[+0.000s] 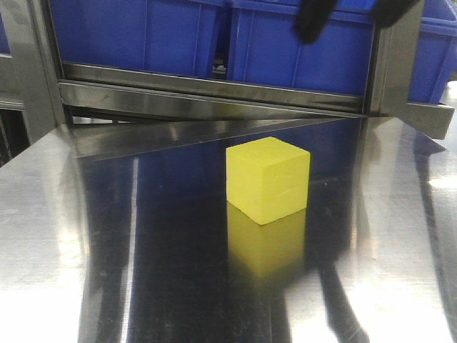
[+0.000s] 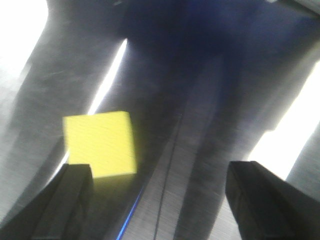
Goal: Place yellow foam block on left shelf second layer
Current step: 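Lower the right gripper around the yellow foam cube, then close the right gripper on the cube and lift it up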
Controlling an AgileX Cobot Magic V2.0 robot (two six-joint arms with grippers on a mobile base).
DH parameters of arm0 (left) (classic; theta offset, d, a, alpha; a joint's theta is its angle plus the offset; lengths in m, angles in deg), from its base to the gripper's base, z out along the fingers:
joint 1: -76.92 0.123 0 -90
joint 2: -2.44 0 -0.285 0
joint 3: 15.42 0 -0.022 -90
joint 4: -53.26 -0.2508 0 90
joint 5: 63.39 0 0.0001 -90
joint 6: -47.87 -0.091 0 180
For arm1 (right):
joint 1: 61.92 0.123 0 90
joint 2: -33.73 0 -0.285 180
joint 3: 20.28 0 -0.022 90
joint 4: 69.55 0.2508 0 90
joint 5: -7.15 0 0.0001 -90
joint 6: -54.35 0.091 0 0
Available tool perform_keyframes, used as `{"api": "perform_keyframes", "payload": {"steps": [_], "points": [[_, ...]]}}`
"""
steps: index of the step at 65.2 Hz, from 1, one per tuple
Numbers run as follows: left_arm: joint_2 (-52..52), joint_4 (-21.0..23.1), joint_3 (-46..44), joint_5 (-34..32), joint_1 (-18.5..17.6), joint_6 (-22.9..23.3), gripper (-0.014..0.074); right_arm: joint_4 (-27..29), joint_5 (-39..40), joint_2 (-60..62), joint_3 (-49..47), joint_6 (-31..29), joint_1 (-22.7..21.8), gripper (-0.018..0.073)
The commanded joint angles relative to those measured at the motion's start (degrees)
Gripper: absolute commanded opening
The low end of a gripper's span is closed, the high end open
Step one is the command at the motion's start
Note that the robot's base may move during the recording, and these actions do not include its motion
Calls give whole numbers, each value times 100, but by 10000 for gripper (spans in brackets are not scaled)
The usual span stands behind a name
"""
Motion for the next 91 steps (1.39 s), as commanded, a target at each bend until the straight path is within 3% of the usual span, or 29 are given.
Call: {"api": "perform_keyframes", "payload": {"steps": [1, 14, 42, 69, 75, 85, 91], "points": [[-87, -3, 148, -490, -40, 22, 136, 66, 216, -244, -377, -139, 191, 613], [-87, -3, 148, -490, -40, 22, 136, 318, 305, -926, -429, -230, 431, 613], [-87, -3, 148, -490, -40, 22, 136, 325, 761, -1641, -416, -230, 415, 613], [-87, -3, 148, -490, -40, 22, 136, 303, 725, -1928, -409, -230, 248, 606], [-87, -3, 148, -490, -40, 22, 136, 303, 716, -1928, -409, -230, 248, 546], [-87, -3, 148, -490, -40, 22, 136, 308, 715, -1872, -409, -230, 248, 361], [-87, -3, 148, -490, -40, 22, 136, 308, 759, -1735, -409, -230, 248, 311]]}}
